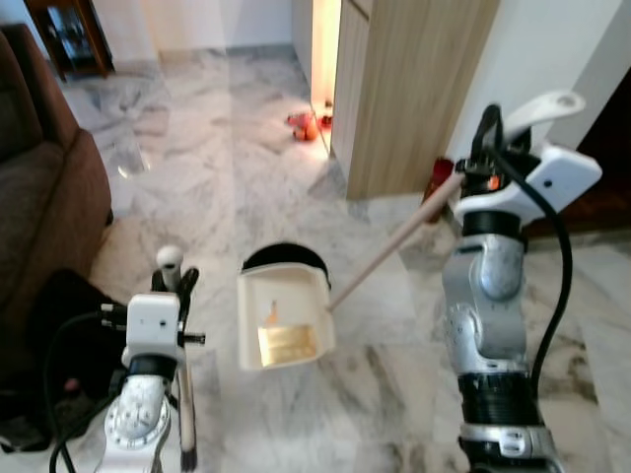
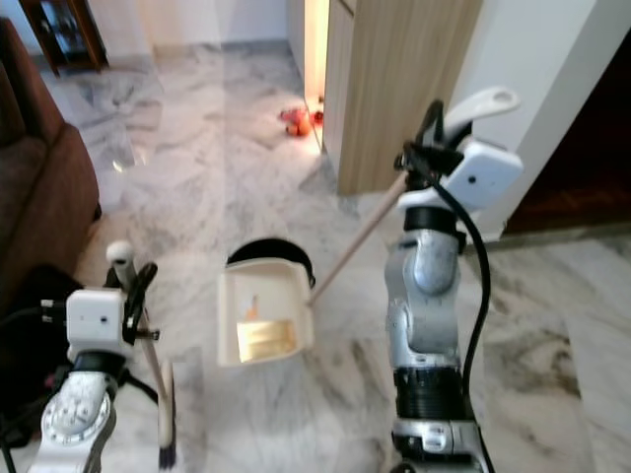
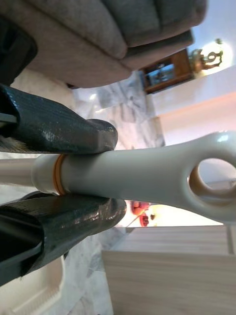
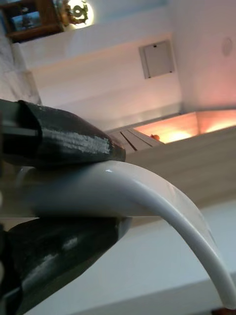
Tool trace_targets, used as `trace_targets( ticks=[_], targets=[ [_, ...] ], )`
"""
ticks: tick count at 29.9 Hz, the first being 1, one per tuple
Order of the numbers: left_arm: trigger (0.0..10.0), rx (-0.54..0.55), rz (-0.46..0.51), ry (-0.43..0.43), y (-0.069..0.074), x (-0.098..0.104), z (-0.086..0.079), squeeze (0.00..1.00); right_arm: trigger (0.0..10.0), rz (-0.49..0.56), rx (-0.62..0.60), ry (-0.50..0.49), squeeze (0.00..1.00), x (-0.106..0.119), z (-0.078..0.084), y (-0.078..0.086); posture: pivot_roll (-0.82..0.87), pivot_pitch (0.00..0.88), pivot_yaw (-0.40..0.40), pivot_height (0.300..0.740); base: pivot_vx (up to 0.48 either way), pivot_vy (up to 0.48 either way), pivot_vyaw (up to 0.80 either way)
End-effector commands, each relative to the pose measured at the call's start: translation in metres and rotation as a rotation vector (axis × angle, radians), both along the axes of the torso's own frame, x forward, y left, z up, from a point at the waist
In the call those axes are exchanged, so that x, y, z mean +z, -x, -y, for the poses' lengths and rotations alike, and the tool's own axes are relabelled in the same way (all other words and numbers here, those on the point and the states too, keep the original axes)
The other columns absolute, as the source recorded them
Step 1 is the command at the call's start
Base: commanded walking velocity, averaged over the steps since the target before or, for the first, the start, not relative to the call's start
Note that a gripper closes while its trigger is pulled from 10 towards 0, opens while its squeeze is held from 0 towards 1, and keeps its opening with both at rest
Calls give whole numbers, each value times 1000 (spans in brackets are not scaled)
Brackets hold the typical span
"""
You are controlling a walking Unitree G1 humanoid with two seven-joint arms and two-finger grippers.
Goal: Sweep floor
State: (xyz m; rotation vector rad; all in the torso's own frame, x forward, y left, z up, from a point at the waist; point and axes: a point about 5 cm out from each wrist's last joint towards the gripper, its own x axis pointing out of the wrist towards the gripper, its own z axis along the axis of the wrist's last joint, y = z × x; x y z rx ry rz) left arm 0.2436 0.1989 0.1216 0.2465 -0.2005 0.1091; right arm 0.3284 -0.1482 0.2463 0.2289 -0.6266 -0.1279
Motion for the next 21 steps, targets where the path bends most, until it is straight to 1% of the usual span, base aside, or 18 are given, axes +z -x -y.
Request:
trace_targets(
  ticks=[1, 3, 11, 21],
  targets=[
    [10000, 10, 29, -23, 1, 6, -3, 27, 10000, 67, 22, -30, 0, 15, -5, 3, 97, 95, -30, 740, 300, 0, 0],
    [10000, 15, 29, -24, 1, 6, -3, 24, 10000, 75, 24, -21, 0, 17, -6, 4, 98, 96, -30, 740, 302, 0, 0],
    [10000, 24, 27, -24, 2, 6, -5, 27, 10000, 80, 30, -20, 0, 17, -7, 4, 99, 101, -31, 740, 303, 0, 663],
    [10000, 28, 29, -21, 2, 6, -6, 27, 10000, 76, 40, -34, 0, 17, -7, 3, 100, 109, -31, 740, 306, 0, 0]
  ],
)
